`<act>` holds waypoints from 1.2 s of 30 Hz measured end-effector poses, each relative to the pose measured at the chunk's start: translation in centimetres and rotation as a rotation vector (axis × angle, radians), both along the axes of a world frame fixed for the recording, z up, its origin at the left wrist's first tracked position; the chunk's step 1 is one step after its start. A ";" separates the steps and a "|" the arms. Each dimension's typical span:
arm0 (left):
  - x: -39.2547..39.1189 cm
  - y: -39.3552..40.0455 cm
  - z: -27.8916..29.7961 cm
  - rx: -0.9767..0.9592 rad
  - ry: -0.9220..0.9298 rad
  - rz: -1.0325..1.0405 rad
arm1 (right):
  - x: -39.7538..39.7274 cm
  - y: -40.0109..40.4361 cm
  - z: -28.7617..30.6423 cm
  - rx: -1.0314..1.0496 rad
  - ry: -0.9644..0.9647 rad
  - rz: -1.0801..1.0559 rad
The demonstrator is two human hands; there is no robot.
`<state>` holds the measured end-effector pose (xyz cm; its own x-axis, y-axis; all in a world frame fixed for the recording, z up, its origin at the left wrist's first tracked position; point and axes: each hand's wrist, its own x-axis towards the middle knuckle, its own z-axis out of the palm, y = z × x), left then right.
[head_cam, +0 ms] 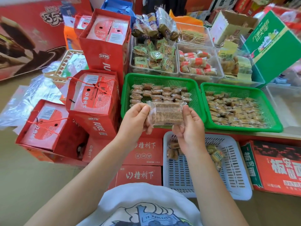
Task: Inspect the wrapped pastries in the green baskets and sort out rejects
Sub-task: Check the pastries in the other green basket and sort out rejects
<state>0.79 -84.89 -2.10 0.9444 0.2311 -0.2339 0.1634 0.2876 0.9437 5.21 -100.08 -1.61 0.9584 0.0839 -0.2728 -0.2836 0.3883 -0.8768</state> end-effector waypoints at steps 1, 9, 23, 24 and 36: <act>0.0 0.2 0.1 -0.011 0.000 -0.024 | 0.2 0.1 -0.1 -0.009 -0.001 -0.008; 0.5 1.6 -1.4 -0.069 0.011 -0.161 | 2.4 0.2 -1.1 0.072 -0.006 -0.006; 6.8 4.1 -7.9 -0.622 0.201 -0.061 | 8.3 1.6 -4.1 -0.430 0.065 0.160; 7.5 4.3 -8.4 -0.554 0.224 -0.050 | 9.0 1.7 -4.4 -0.422 0.091 0.230; 21.2 7.9 -17.3 1.093 0.365 -0.214 | 21.8 6.2 -12.4 -0.719 0.020 0.373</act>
